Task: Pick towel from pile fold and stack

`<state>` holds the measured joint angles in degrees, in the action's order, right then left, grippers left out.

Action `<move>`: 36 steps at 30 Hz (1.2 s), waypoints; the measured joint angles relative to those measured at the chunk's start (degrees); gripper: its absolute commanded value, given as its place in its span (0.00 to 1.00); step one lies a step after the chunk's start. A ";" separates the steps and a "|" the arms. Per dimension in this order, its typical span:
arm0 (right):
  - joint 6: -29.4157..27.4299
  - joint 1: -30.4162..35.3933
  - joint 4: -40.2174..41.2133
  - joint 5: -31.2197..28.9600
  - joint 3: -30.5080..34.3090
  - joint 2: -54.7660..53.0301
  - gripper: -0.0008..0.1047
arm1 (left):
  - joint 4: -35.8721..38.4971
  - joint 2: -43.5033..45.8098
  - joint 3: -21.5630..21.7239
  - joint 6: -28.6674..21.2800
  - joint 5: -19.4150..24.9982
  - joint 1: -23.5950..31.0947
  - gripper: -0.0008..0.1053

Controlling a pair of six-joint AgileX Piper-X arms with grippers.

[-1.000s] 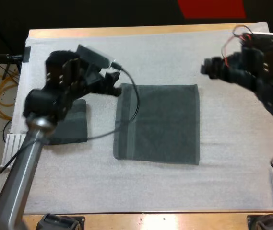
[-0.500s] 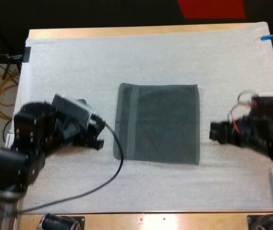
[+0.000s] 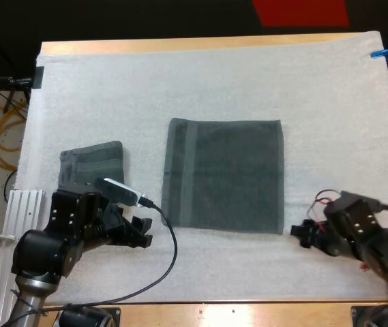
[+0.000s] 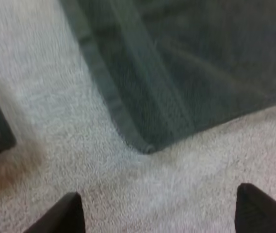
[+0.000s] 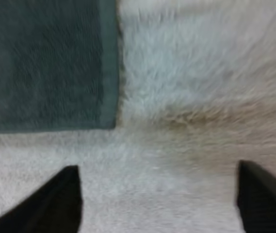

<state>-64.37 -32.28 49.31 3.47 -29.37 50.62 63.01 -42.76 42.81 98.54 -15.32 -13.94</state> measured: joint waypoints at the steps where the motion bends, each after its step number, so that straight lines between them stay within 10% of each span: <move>1: 1.38 0.00 -2.55 1.63 1.33 1.18 0.73 | -0.14 0.00 -0.19 0.00 0.00 0.00 0.59; 21: 15.70 0.00 -41.05 15.67 6.64 23.88 0.71 | -2.88 0.00 -0.27 0.00 0.00 0.00 0.59; 32: 15.37 0.00 -39.25 15.53 6.95 24.53 0.02 | -4.75 -0.12 -2.22 3.76 -0.26 0.00 0.59; 36: 13.66 0.00 -38.67 15.10 6.95 24.24 0.01 | -8.95 -2.17 -5.70 7.94 -4.19 0.00 0.59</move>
<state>-50.70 -32.28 10.64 18.57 -22.42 74.86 54.07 -44.93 37.10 106.47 -19.51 -13.94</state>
